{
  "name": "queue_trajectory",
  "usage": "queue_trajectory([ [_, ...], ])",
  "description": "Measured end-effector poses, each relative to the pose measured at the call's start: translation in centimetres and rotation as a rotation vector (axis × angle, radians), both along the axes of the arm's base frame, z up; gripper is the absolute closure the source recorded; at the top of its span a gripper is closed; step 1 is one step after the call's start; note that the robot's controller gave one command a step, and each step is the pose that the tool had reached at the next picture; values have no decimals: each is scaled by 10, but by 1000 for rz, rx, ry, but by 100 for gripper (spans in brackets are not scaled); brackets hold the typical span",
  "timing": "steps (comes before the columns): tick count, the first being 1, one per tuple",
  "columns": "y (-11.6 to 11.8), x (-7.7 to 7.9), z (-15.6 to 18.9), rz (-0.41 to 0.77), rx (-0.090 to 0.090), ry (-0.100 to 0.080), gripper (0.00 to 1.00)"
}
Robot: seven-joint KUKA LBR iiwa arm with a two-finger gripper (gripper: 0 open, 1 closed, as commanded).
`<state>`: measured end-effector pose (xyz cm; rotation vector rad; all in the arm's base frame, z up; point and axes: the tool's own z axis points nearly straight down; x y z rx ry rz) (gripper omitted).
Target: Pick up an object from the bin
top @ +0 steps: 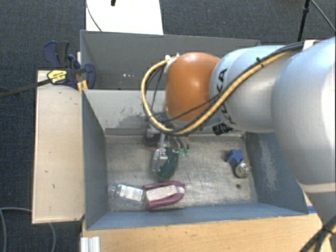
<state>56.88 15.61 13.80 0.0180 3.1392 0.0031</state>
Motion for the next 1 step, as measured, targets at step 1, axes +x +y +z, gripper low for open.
queue_trajectory([
  [1,-36,-10,-38,-5,8,-19,0],
])
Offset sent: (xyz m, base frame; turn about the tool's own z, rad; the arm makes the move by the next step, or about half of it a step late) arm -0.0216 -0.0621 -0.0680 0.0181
